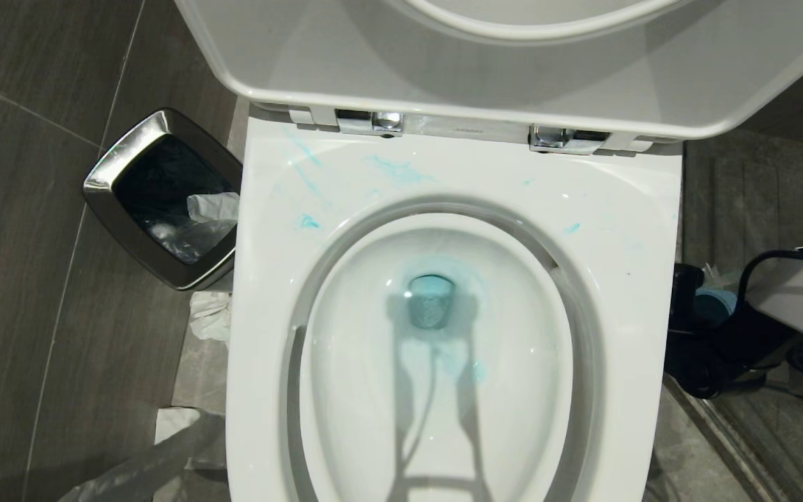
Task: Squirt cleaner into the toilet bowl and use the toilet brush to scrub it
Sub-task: Scrub the toilet bowl
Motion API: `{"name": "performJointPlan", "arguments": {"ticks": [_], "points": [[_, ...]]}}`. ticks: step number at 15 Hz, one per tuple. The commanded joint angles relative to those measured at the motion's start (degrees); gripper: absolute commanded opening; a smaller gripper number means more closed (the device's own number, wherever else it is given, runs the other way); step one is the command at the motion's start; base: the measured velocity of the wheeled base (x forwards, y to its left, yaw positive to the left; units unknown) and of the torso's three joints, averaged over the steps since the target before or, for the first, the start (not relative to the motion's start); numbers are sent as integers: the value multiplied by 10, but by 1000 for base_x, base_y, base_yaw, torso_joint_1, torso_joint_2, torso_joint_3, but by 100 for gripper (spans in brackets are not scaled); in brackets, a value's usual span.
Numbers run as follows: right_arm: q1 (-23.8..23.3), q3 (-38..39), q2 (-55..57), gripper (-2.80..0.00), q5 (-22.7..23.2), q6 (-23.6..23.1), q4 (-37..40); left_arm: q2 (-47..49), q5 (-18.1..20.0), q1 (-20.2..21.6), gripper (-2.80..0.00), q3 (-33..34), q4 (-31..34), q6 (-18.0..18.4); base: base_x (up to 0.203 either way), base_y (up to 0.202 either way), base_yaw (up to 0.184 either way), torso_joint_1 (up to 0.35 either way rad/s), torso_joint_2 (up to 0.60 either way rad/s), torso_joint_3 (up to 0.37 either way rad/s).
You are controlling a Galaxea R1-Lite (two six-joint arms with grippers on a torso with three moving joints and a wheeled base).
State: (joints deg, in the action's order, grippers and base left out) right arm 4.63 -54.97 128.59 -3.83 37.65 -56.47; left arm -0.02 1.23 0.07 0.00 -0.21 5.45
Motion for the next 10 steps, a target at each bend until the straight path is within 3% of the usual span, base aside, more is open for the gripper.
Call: {"name": "performJointPlan", "arguments": {"ticks": [1,4,7,8,10], "points": [[0,-33,16,-280,-2,17,25,0,0,0,-280,4,0,2,0,0,0,0,0,0],[0,-64,11,-280,-18,25,95,0,0,0,-280,4,-1,2,0,0,0,0,0,0],[0,-79,8,-280,-18,39,108,0,1,0,-280,4,-1,3,0,0,0,0,0,0],[1,-85,6,0,-18,41,125,0,1,0,-280,4,0,4,0,0,0,0,0,0],[0,-103,6,0,-19,43,138,0,1,0,-280,4,0,4,0,0,0,0,0,0]]}}
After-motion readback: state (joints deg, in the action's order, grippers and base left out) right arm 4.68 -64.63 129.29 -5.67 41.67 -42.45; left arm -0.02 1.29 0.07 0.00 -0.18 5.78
